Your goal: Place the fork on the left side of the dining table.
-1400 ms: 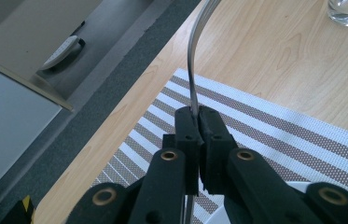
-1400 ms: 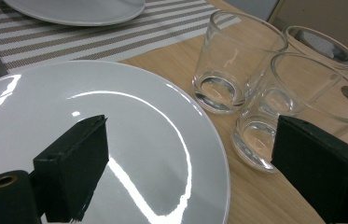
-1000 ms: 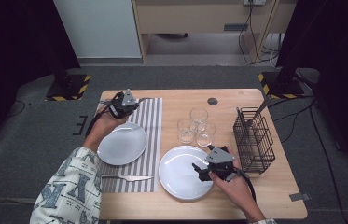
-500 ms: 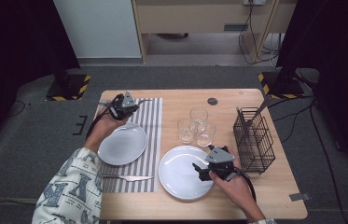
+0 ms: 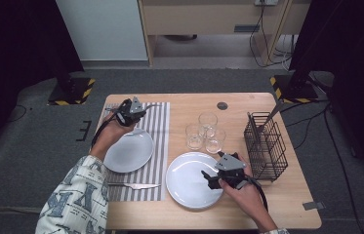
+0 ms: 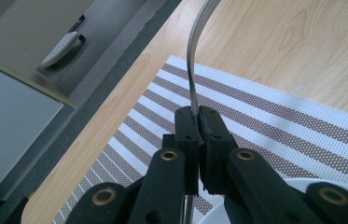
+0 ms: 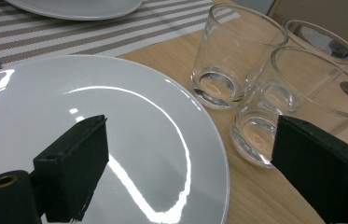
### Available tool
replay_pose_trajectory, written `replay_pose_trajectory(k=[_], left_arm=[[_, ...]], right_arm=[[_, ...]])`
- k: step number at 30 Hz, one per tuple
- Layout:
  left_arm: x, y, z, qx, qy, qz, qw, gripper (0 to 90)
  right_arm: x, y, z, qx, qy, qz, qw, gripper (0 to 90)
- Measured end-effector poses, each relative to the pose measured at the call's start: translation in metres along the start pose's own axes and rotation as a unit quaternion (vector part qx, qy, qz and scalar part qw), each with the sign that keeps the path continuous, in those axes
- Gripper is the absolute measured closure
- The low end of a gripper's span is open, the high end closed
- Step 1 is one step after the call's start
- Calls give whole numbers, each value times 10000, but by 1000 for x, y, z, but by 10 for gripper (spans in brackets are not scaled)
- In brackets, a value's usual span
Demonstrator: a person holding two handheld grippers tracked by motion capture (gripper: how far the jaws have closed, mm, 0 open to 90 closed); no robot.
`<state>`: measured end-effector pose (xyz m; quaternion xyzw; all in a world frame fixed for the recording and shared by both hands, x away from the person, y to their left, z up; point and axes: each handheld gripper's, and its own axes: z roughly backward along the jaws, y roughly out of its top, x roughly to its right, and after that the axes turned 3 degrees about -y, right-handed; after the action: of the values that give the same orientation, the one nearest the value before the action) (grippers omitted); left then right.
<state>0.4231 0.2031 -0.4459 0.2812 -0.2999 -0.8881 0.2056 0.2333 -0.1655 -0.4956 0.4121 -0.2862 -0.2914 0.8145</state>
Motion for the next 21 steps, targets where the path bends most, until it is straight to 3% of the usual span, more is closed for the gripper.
replay_pose_trajectory(k=[8, 21], left_arm=[[3, -4, -5, -67, 21, -24, 10000, 874], [-9, -9, -9, -96, 125, 23, 9999, 874]], right_arm=[[0, 0, 0, 19, 9, -15, 10000, 108], [-1, 1, 1, 23, 10, -21, 10000, 109]])
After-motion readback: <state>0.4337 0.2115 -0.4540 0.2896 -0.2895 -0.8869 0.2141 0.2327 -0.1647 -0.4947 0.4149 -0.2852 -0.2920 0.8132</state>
